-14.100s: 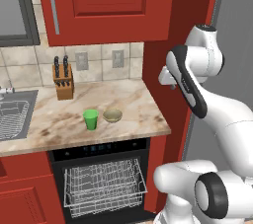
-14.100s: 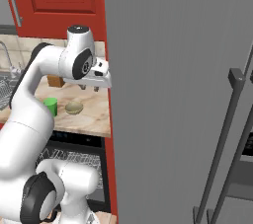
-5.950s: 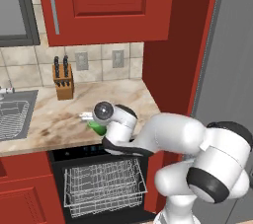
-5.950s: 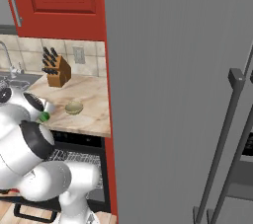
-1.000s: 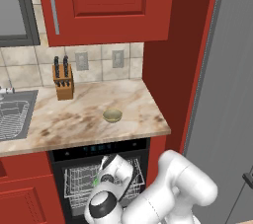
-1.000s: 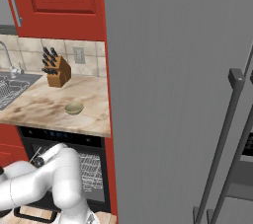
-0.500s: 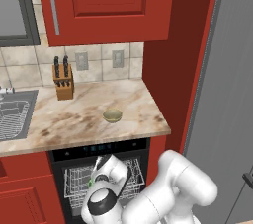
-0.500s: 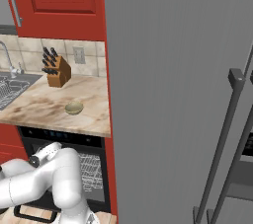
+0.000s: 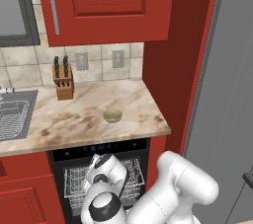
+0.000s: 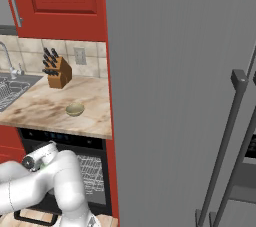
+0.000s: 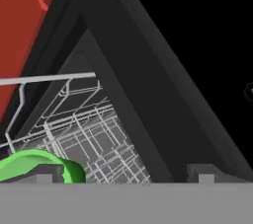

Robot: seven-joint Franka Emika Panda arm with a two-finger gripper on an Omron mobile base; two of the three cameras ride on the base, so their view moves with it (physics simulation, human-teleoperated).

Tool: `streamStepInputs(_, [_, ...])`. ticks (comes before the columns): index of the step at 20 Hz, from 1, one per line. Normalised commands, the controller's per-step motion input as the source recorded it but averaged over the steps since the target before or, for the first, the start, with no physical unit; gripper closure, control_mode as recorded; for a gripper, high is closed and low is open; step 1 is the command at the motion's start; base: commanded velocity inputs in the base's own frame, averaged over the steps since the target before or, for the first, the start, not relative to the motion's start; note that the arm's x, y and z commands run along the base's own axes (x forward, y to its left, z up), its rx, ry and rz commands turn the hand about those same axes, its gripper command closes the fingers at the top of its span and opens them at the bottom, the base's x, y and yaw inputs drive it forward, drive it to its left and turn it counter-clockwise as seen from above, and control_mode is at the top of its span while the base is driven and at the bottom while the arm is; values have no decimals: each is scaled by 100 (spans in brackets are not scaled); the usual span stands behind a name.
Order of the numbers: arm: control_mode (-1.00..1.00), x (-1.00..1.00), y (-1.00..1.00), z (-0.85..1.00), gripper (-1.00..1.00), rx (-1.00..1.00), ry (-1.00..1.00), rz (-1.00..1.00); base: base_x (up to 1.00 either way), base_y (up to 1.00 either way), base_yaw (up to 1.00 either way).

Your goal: Pick up the cup and bowl from the counter, place them in the dishwasher, and close the dishwasher door.

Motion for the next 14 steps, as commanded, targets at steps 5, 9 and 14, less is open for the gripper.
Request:
streamStepInputs(5, [-100, -19, 3, 59, -100, 29, -4, 0, 0, 0, 0])
streamStepInputs(9, [-100, -11, 1, 49, -100, 34, 0, 0, 0, 0, 0])
streamStepInputs(14, [-100, 0, 0, 55, -100, 40, 0, 0, 0, 0, 0])
